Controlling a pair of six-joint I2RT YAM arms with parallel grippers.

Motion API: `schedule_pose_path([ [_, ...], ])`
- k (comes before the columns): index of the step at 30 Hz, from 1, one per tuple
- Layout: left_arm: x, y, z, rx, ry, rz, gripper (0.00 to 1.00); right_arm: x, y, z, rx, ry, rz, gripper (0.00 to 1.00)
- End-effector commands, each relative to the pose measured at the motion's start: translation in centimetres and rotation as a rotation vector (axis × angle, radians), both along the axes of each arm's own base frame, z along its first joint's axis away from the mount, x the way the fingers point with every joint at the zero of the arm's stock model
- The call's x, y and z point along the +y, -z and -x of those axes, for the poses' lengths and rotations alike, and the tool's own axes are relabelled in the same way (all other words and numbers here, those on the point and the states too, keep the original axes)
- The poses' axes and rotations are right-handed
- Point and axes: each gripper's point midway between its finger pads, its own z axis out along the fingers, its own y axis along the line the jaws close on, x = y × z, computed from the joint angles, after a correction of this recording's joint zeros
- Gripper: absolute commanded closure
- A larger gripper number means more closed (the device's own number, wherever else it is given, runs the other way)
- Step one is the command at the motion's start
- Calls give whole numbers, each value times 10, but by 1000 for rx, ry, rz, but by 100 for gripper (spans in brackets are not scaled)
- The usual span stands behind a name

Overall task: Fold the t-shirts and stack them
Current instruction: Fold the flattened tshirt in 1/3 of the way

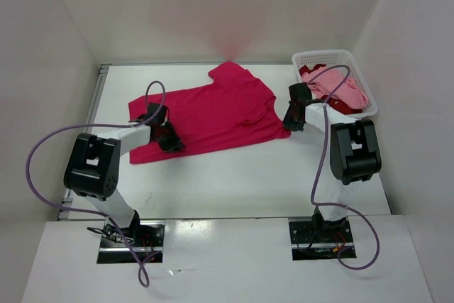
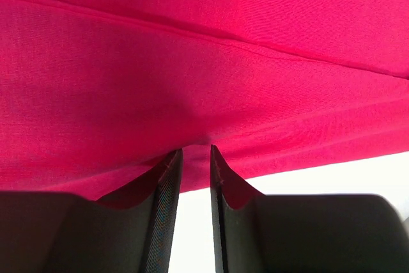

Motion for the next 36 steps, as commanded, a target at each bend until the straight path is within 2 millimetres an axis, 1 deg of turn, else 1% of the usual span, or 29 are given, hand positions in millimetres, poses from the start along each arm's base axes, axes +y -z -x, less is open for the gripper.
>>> schedule_pose_path([
  [1, 20, 13, 15, 42, 6, -81, 68, -15, -9, -26, -79, 33, 66, 100],
  [5, 26, 11, 15, 39, -1, -94, 68, -16, 8, -22, -36, 22, 78, 95],
  [6, 29, 8, 13, 30, -10, -93, 68, -16, 7, -25, -46, 22, 76, 94],
  [7, 29, 9, 16, 41, -10, -94, 68, -14, -2, -35, -79, 24, 72, 91],
  [8, 27, 5, 15, 28, -7, -84, 68, -12, -8, -40, -94, 10, 66, 82],
  [9, 28, 0, 16, 22, -7, -83, 68, -10, -12, -42, -92, 5, 58, 77],
  [10, 26, -7, 13, 8, 5, -75, 68, -9, -32, -46, -118, -12, 55, 72],
  [11, 26, -11, 14, 2, 5, -74, 68, -7, -44, -47, -136, -16, 45, 67],
  [12, 25, -25, 10, -31, 4, -70, 68, -7, -55, -47, -151, -23, 48, 60],
  [13, 23, -32, 9, -49, 7, -59, 66, -8, -64, -43, -151, -23, 48, 58],
  [14, 23, -46, 5, -86, 6, -53, 64, -8, -84, -41, -190, -22, 43, 54],
  [16, 18, -59, 2, -124, 19, -40, 62, -2, -101, -37, -221, -33, 5, 53],
  [17, 18, -63, 2, -136, 18, -38, 62, 1, -114, -36, -252, -43, -14, 52],
  [18, 12, -66, 3, -144, 34, -27, 62, 8, -119, -35, -261, -49, -38, 52],
  [19, 8, -73, 2, -164, 44, -23, 62, 19, -115, -31, -247, -82, -67, 57],
  [20, 1, -74, 4, -161, 67, 0, 62, 36, -113, -28, -250, -116, -103, 65],
  [21, -3, -80, 0, -194, 76, 6, 62, 51, -113, -26, -252, -146, -140, 73],
  [22, -12, -81, 3, -189, 91, 22, 64, 71, -107, -24, -247, -189, -206, 97],
  [23, -16, -83, 2, -204, 101, 26, 64, 92, -95, -19, -217, -238, -249, 100],
  [24, -22, -85, 1, -214, 106, 45, 65, 108, -92, -17, -205, -272, -292, 100],
  [25, -28, -82, 6, -201, 116, 50, 65, 122, -88, -14, -193, -299, -324, 100],
  [26, -31, -84, 4, -214, 125, 54, 65, 140, -86, -13, -197, -322, -343, 100],
  [27, -32, -85, 3, -223, 125, 56, 65, 147, -81, -11, -188, -336, -343, 99],
  [28, -36, -85, 4, -220, 130, 61, 65, 153, -72, -12, -165, -337, -347, 92],
  [30, -39, -85, 6, -220, 139, 63, 65, 163, -68, -15, -159, -357, -359, 91],
  [31, -38, -81, 9, -210, 139, 60, 65, 169, -63, -18, -150, -365, -358, 91],
  [34, -38, -78, 11, -196, 131, 62, 65, 167, -46, -20, -99, -350, -337, 91],
  [35, -38, -78, 11, -196, 131, 62, 65, 171, -42, -17, -89, -358, -336, 91],
  [36, -36, -77, 11, -198, 126, 55, 65, 169, -37, -18, -82, -348, -322, 91],
])
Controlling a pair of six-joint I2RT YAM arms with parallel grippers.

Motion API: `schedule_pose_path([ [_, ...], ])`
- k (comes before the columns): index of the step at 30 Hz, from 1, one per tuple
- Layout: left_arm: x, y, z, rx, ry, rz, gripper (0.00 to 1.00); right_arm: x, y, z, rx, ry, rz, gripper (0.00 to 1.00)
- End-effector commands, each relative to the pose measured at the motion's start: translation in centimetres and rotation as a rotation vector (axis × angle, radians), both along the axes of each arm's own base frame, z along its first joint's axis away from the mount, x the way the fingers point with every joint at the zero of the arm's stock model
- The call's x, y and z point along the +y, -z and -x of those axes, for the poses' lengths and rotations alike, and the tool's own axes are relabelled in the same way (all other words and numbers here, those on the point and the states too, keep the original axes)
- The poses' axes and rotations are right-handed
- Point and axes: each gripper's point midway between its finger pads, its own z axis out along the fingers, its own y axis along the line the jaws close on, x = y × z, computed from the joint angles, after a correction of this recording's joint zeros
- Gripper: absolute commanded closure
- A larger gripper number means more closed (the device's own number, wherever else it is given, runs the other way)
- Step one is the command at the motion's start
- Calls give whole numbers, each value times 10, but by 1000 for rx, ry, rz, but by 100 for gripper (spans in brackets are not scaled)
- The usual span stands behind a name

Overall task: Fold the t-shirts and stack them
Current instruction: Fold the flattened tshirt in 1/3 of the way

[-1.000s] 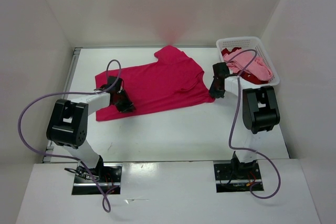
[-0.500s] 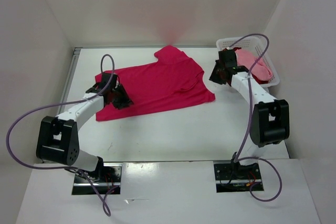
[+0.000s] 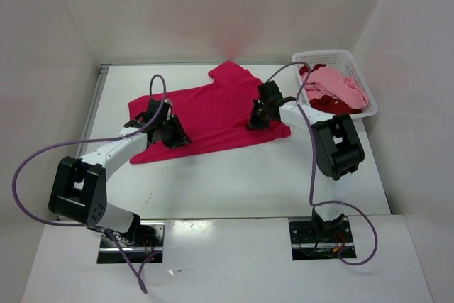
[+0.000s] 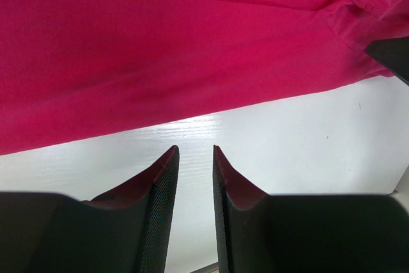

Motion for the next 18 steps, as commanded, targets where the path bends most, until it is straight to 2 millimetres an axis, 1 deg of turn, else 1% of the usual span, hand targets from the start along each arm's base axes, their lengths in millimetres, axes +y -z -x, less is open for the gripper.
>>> schedule_pose_path([
  [1, -2, -7, -4, -29, -14, 23, 65, 7, -10, -19, -40, 12, -16, 91],
  [2, -2, -7, -4, -29, -14, 23, 65, 5, -5, -19, -34, 17, -5, 91],
  [3, -2, -7, -4, -29, -14, 23, 65, 4, 4, -16, -13, 17, 4, 93],
  [4, -2, -7, -4, -29, -14, 23, 65, 5, 3, -18, -23, 17, 0, 93],
  [6, -3, -8, -6, -38, -14, 25, 65, 5, 14, -19, -7, 17, 6, 93],
  [8, -4, -9, -9, -38, -14, 25, 65, 8, 14, -27, -15, 17, 3, 93],
  [9, -4, -9, -9, -38, -14, 25, 65, 12, 15, -36, -25, 10, 4, 93],
  [11, -4, -9, -9, -38, -14, 25, 65, 16, 15, -46, -31, 10, 2, 93],
  [12, -4, -9, -9, -38, -14, 25, 65, 18, 15, -56, -39, 16, 7, 93],
  [14, -2, -7, -7, -31, -20, 16, 65, 22, 12, -67, -51, 16, 2, 93],
  [15, -2, -7, -7, -31, -20, 16, 65, 27, 9, -78, -69, 16, -6, 93],
  [16, -2, -4, -7, -22, -20, 13, 65, 29, 8, -82, -68, 16, -5, 93],
  [17, -2, -4, -7, -22, -20, 13, 65, 33, -1, -92, -89, 16, -14, 93],
  [18, 0, -4, -8, -25, -26, 5, 65, 34, 8, -96, -79, 16, -10, 93],
])
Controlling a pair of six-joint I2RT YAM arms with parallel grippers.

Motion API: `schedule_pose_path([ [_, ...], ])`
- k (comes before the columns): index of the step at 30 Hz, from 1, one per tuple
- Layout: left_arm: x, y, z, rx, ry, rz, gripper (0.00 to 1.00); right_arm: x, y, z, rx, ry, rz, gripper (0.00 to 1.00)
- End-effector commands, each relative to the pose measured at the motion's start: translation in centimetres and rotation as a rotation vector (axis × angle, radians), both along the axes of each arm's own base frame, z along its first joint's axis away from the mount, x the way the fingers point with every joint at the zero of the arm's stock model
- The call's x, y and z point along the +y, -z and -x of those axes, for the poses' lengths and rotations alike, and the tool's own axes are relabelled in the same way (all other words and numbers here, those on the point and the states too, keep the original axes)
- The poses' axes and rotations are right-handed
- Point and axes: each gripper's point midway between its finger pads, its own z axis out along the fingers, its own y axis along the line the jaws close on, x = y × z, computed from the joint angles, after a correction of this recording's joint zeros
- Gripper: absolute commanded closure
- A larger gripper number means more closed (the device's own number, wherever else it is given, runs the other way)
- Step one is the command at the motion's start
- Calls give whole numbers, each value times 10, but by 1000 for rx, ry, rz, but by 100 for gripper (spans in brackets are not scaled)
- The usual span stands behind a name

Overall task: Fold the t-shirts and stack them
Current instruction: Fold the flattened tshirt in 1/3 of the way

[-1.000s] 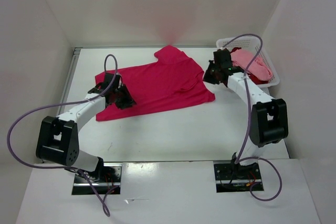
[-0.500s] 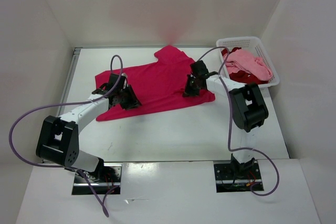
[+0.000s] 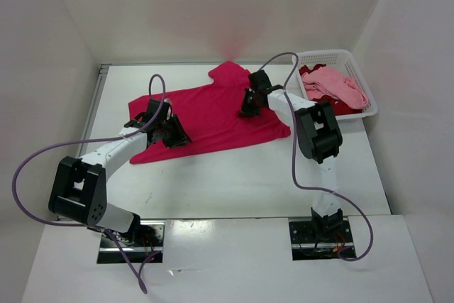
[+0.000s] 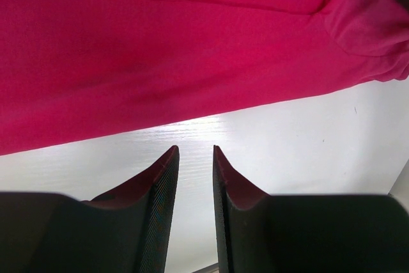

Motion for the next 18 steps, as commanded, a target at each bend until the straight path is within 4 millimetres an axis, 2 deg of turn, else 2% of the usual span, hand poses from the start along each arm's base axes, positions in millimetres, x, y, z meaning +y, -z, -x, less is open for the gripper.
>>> schedule_pose_path([
  [1, 1, 2, -4, -6, -11, -10, 65, 12, -18, -33, -69, 15, -24, 93],
  [3, 1, 5, -4, 3, -10, -12, 65, 18, -20, -35, -74, 6, -26, 93],
  [6, -10, 7, -2, 7, 19, -21, 65, 11, -26, -25, -73, 6, -7, 93],
  [7, -13, 6, -5, 1, 24, -29, 65, 7, -54, -23, -126, 17, -15, 93],
  [8, -18, 5, -8, 0, 36, -28, 65, -4, -45, -7, -104, 32, 15, 93],
  [10, -33, 9, -11, -5, 69, -27, 65, -14, -59, 3, -140, 72, 17, 91],
  [11, -37, 10, -11, -3, 80, -28, 65, -21, -62, 21, -134, 82, 11, 91],
  [12, -50, 5, -15, -23, 106, -20, 65, -23, -60, 29, -126, 82, -1, 91],
  [14, -66, 14, -16, -9, 143, -25, 65, -30, -39, 47, -81, 91, 12, 91],
  [16, -77, 24, -25, 9, 157, -33, 65, -31, -24, 51, -47, 90, 28, 91],
  [17, -78, 28, -28, 18, 157, -36, 65, -35, -7, 59, -6, 81, 53, 91],
  [18, -79, 41, -29, 47, 158, -48, 65, -38, -2, 58, -3, 92, 72, 92],
])
